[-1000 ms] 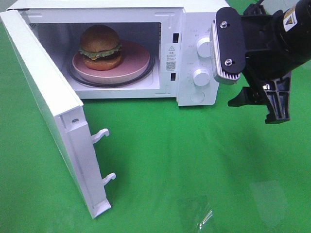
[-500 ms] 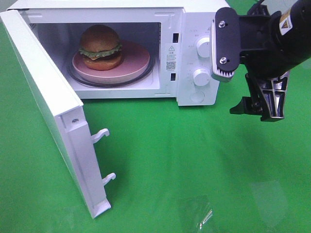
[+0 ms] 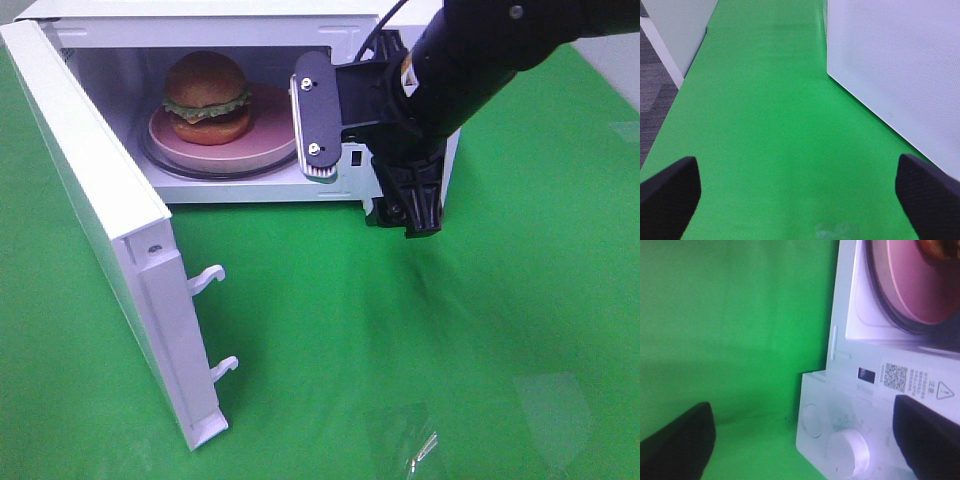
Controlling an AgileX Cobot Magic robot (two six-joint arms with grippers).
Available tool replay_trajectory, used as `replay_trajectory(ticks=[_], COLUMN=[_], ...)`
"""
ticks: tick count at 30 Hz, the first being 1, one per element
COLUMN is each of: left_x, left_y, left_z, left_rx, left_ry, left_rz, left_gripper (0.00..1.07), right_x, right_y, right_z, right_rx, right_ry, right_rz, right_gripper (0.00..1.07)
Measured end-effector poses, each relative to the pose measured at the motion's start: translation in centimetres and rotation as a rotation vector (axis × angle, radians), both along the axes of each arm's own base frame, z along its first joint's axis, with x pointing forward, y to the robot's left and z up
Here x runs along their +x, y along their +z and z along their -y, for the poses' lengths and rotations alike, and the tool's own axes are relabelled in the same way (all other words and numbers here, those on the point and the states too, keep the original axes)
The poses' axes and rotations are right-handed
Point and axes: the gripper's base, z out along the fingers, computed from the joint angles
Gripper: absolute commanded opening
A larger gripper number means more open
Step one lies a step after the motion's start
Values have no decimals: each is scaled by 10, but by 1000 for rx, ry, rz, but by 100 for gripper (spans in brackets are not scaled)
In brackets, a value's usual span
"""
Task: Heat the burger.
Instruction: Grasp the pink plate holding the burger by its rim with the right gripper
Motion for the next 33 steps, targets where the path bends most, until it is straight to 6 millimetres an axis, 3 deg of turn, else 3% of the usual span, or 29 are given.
replay_trajectory(ticks=[12,13,18,33], left_x=[0,0,0,0], left_y=[0,0,0,0], left_z=[0,0,0,0], left_rx=[0,0,0,0], left_ry=[0,0,0,0], left_rz=[0,0,0,0], left_gripper=[98,98,98,98], right_x=[23,29,37,73], right_y=[-15,-18,-22,-61], right_z=[-32,-42,-50,-84], right_rx=[-14,1,16,53], right_ry=[60,67,69,76], right_rz=[63,82,96,105], right_gripper=[92,92,91,89])
